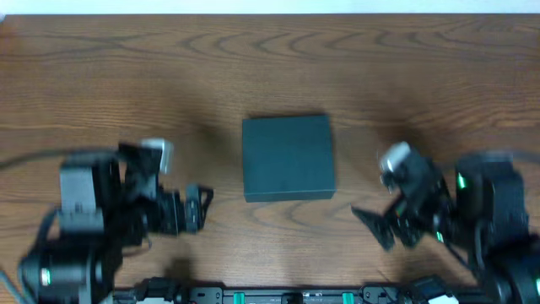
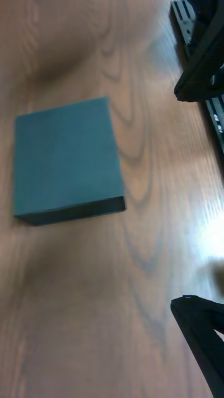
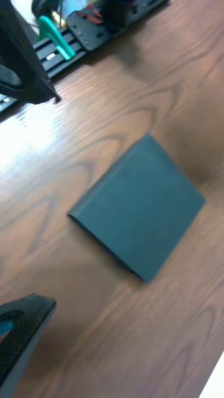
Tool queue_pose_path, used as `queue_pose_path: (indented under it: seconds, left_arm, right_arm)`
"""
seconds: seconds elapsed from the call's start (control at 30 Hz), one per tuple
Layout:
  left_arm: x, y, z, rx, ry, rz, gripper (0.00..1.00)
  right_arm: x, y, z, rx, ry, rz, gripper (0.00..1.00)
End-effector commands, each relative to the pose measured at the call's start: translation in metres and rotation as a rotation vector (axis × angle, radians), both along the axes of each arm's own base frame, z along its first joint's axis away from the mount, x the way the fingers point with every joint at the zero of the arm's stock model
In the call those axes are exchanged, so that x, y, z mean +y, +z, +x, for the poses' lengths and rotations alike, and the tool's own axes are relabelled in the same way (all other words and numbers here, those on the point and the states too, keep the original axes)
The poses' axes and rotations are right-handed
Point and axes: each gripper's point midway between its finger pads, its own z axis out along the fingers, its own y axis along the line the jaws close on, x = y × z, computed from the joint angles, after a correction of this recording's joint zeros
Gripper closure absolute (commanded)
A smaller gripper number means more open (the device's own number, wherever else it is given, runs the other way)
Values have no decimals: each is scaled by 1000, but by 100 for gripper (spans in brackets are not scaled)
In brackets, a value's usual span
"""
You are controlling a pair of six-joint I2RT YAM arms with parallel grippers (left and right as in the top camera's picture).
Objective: Pack container
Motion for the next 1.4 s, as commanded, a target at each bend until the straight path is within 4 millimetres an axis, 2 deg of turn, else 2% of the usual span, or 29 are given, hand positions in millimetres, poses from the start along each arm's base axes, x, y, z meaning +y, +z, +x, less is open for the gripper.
queue_pose_path:
  seconds: [0.0,0.13,0.3,1.0,1.1,1.27,1.37]
  left_arm:
    - [2,-14,-21,-46,-3,18,1]
    - [3,-29,-40,-105,-2,18,1]
    - [3,-40,-53,-144,1,14,1]
    - [3,-39,-55,-152,0,15,1]
    - [5,-34,-49,-189,5,25,1]
    - [30,-12,-13,-399,118,131,1]
    - [43,-16,-2,-475,185,181,2]
  right_arm:
    - [-4,-5,-22,-59,16,23,1]
    - [-11,-4,-43,-130,3,61,1]
    - [-14,3,-53,-173,-12,95,1]
    - [-14,3,-53,-172,-12,95,1]
    - [-14,3,-53,-172,-12,95,1]
    - [-14,3,-53,-173,-12,95,1]
    - [-14,3,-53,-172,-12,95,1]
